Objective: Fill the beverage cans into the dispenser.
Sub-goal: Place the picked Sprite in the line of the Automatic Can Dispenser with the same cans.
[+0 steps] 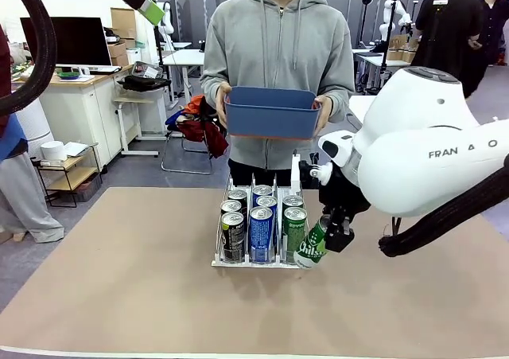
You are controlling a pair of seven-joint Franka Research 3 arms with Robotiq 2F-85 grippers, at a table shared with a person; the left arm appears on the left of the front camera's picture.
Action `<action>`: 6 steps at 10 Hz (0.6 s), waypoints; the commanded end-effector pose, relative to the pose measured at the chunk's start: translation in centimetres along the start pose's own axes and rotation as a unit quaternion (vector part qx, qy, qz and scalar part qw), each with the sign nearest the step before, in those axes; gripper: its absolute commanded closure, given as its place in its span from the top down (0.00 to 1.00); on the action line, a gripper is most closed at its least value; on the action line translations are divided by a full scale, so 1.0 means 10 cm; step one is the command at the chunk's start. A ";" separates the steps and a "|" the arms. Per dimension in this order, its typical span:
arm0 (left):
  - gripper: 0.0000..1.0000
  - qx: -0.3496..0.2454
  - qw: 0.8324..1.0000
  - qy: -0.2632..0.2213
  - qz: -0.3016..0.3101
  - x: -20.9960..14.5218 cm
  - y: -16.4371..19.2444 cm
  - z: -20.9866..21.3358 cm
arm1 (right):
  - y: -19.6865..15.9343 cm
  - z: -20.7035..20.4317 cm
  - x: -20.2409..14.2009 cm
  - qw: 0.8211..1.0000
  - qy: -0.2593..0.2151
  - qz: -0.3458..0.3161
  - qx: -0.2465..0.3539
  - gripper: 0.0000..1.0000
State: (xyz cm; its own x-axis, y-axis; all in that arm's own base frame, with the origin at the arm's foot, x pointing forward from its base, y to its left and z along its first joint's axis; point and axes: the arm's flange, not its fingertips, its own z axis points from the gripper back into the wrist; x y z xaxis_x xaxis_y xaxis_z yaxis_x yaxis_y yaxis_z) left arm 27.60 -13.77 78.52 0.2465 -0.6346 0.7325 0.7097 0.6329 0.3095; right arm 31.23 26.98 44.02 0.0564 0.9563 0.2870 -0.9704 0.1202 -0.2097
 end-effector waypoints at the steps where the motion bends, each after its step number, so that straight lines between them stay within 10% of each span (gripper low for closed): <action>1: 1.00 -0.009 1.000 -0.002 -0.003 -0.02 0.02 0.00 | -0.13 -0.14 0.14 0.999 0.006 -0.007 -0.044 0.58; 6: 1.00 -0.009 1.000 -0.002 -0.003 -0.02 0.02 0.00 | -0.52 -0.31 0.29 0.996 -0.002 0.005 -0.088 0.58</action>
State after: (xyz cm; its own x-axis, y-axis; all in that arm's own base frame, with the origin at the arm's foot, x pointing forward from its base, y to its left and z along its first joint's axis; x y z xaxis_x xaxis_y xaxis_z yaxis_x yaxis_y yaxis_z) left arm 27.60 -13.77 78.52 0.2465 -0.6345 0.7325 0.7097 0.6329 0.3095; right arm 35.14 29.30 42.61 0.0323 0.9559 0.2919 -0.9471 0.1226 -0.2966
